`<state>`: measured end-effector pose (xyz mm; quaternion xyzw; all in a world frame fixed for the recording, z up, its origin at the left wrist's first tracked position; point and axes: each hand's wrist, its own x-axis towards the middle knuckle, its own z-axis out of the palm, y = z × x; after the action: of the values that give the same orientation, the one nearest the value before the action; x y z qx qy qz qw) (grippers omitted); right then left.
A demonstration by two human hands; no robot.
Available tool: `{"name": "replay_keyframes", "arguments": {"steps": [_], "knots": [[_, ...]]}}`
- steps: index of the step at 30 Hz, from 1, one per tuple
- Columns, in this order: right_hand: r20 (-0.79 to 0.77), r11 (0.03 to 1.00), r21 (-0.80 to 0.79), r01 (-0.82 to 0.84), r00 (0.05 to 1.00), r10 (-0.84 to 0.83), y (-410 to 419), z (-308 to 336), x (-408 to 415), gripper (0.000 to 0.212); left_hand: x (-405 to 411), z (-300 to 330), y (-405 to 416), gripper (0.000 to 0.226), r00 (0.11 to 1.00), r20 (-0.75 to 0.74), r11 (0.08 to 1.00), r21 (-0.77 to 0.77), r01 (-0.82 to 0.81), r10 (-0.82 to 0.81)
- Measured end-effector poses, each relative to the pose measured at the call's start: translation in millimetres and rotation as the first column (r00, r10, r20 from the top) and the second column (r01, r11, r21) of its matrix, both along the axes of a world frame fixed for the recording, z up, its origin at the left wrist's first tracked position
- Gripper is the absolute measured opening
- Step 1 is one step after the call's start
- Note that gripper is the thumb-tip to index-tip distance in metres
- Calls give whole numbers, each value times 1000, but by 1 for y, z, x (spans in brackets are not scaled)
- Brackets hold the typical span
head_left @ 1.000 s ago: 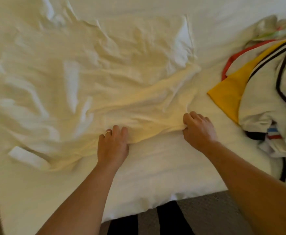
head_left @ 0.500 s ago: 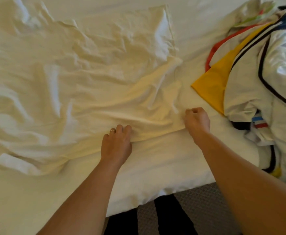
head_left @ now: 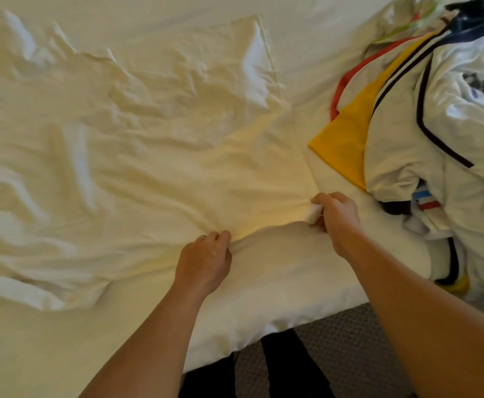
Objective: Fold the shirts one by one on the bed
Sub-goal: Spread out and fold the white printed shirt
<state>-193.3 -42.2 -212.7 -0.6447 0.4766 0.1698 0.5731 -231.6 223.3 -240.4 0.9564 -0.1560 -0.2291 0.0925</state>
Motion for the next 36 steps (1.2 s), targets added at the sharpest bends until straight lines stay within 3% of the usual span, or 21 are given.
{"name": "replay_keyframes", "arguments": {"steps": [4,7,11,15,20,22,26,27,29,31,33,36], "knots": [[-59,969,-4,-245,968,245,4,1,-5,17,-3,-1,-4,7,1000,22,1000,-17,16,-15],[-34,983,-46,-177,984,175,-2,-3,-8,18,-6,-2,-4,2,991,136,997,-78,13,-3],[-88,995,102,-15,996,24,-11,-7,-15,12,-16,-5,-2,10,985,164,998,-3,57,-56],[-227,991,133,9,974,22,-8,-11,-5,36,-13,-3,-7,16,985,157,992,110,59,-76],[-320,973,209,-94,934,159,-2,-9,7,36,-1,-3,-11,37,991,107,985,162,60,-78],[-256,972,213,-102,954,156,-1,-6,9,29,3,-4,-12,32,987,134,991,118,69,-85],[-9,950,287,120,992,-123,-5,-1,6,18,5,-4,-15,27,978,208,985,-169,35,0],[-10,958,267,103,994,-104,-7,-1,3,17,4,-4,-14,28,979,204,983,-178,36,1],[-108,988,64,-138,984,145,-10,-4,-7,18,-1,-7,-12,31,989,141,994,-96,59,-45],[-234,900,-122,-418,894,383,-11,-9,-14,16,-3,-9,-12,26,997,29,997,-5,74,-74],[-288,812,-220,-540,831,475,-10,-10,-11,14,4,-5,-17,26,996,-39,997,5,79,-79],[-317,740,-300,-602,795,518,-4,-8,10,19,22,4,-23,45,979,-150,989,25,147,-142]]}}
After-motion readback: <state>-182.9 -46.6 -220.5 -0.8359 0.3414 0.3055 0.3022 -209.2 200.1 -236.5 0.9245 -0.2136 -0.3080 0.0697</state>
